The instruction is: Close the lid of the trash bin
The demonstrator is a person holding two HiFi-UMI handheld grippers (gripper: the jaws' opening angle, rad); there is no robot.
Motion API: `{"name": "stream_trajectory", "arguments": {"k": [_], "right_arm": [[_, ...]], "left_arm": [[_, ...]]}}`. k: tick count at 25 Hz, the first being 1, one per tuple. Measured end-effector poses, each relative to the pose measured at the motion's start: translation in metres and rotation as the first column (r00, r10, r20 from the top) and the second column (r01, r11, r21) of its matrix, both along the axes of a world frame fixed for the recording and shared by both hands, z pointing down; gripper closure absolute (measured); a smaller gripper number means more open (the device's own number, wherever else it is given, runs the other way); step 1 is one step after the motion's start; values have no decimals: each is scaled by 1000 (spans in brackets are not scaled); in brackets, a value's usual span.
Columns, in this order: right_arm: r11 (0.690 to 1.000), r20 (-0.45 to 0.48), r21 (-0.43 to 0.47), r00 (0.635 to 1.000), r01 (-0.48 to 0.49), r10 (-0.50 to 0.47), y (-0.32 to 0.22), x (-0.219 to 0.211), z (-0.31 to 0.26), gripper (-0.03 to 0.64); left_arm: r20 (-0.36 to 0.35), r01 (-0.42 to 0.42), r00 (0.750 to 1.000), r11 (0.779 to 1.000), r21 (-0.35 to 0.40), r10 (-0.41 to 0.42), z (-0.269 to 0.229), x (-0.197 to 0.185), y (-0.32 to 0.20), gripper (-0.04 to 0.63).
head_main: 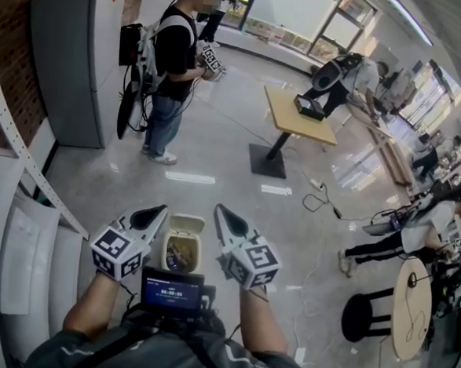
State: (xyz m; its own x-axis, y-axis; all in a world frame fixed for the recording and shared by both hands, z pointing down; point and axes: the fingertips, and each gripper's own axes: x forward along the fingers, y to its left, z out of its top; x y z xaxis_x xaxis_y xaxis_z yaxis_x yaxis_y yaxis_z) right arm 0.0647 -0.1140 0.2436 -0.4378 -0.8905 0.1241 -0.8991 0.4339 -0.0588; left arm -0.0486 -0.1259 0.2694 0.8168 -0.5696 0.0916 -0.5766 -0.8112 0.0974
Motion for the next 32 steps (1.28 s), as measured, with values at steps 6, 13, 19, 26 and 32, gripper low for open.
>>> {"name": "stream_trajectory", "arguments": {"k": [6, 13, 19, 26, 32], "right_arm": [[999, -22, -42, 1000, -14, 13, -14, -19, 6, 609], [998, -49, -62, 999, 17, -20, -33, -6, 14, 609], [994, -49, -81, 996, 76, -80, -62, 13, 28, 610], [991, -64, -73, 991, 117, -121, -99, 53, 32, 609], [980, -37, -138, 988, 141, -147, -126, 72, 67, 609]], "left_arm": [[10, -65, 998, 997, -33, 65, 11, -11, -19, 600], [-7, -58, 998, 996, -62, 57, 20, 8, -42, 600], [2, -28, 1000, 997, -66, 29, 28, 31, -68, 600], [30, 80, 997, 993, -82, -77, 34, 62, -103, 600], [79, 167, 984, 976, -140, -157, 62, 68, -124, 600]]}}
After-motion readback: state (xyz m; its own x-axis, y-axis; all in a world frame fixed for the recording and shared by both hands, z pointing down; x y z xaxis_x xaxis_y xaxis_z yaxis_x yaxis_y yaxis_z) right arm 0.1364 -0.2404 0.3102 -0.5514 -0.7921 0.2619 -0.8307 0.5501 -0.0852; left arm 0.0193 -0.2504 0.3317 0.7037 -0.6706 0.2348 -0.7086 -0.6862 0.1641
